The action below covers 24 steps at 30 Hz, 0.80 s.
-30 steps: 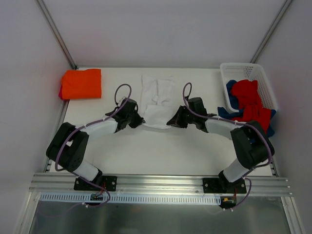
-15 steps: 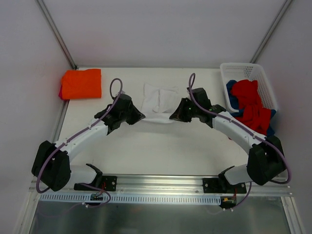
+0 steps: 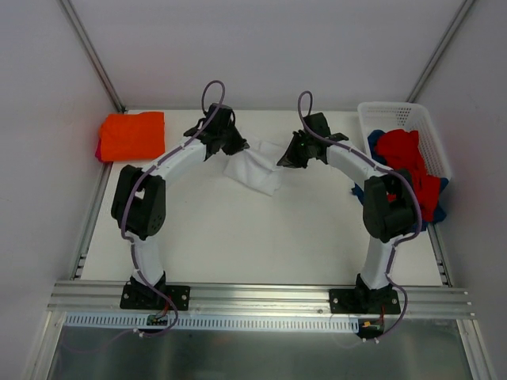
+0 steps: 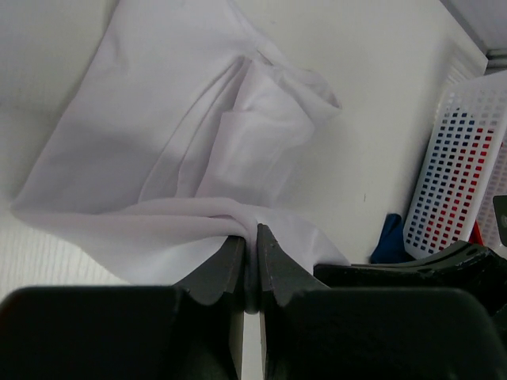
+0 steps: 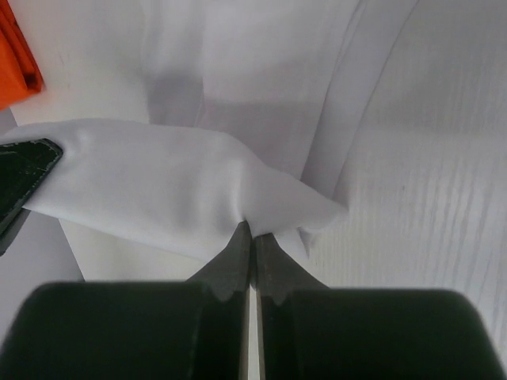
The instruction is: Fold and stack the t-shirts
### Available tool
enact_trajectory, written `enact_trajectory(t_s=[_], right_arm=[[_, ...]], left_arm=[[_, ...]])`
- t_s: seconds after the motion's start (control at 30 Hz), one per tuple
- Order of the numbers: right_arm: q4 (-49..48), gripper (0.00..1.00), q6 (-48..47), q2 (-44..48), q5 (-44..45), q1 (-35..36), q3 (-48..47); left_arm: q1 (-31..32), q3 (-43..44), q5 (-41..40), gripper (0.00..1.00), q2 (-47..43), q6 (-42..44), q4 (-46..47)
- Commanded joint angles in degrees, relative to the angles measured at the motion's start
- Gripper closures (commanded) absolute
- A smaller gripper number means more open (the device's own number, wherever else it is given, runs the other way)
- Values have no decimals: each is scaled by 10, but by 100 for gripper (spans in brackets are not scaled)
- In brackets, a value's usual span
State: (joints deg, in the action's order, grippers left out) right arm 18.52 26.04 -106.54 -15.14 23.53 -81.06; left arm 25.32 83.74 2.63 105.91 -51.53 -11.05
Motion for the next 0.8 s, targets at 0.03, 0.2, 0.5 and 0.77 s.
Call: enact_trajectory(t_s=[0.03,0.2,0.5,0.77], right_arm=[[16,99,4,-56,-41,-33,-92],[16,99,23,-115,-55,-58,-183],[-30,99,70,-274,-117,-96,-360],[-140,100,146,-403,-148,-118,-497]], left_arm=[[-22,100,47,96,81,27,-12],[-47,215,98,94,159,35,-18],[-92,392,137,92,294,13,-20],[-104,502,136,89,399,6,-3]])
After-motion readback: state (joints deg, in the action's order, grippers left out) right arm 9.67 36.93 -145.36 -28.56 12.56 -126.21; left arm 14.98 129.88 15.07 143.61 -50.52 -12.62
